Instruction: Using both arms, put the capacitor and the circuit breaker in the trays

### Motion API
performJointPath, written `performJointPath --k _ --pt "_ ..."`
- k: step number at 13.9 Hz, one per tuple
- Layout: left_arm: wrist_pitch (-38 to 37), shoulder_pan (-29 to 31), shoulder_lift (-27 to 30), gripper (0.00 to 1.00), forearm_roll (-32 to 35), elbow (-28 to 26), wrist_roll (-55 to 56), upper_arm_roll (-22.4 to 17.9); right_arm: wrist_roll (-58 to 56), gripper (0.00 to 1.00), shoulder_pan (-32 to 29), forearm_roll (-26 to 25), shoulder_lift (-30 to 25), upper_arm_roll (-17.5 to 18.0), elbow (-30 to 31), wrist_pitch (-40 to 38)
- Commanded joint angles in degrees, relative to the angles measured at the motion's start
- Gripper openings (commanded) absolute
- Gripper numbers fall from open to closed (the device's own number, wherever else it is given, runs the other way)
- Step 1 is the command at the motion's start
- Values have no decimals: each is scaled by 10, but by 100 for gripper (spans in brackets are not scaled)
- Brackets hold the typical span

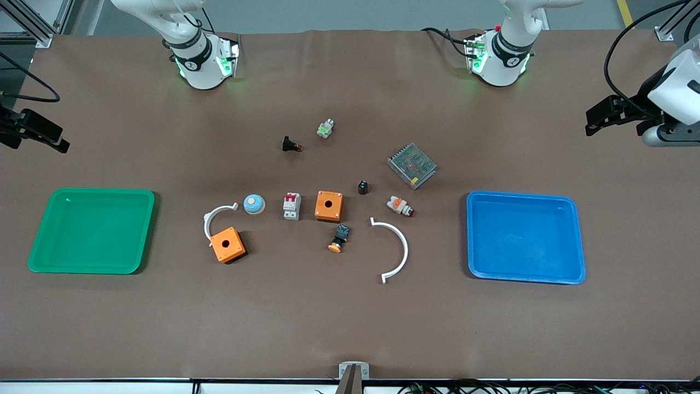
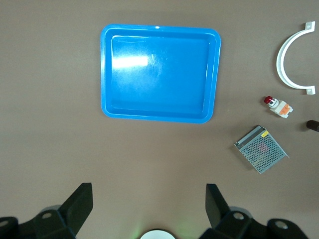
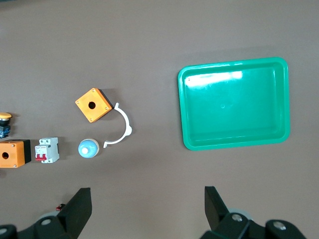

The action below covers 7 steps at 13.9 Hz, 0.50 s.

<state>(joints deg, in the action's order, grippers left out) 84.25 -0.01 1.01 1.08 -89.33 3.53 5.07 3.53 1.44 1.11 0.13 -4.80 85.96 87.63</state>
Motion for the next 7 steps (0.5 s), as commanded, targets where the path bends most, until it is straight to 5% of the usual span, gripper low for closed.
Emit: performJointPath --k 1,7 --pt "-1 2 1 100 -4 7 -6 0 -1 100 -6 9 8 4 -17 -5" --pt "-4 -8 -58 100 -7 38 -3 10 -1 100 -6 9 8 4 -17 -5"
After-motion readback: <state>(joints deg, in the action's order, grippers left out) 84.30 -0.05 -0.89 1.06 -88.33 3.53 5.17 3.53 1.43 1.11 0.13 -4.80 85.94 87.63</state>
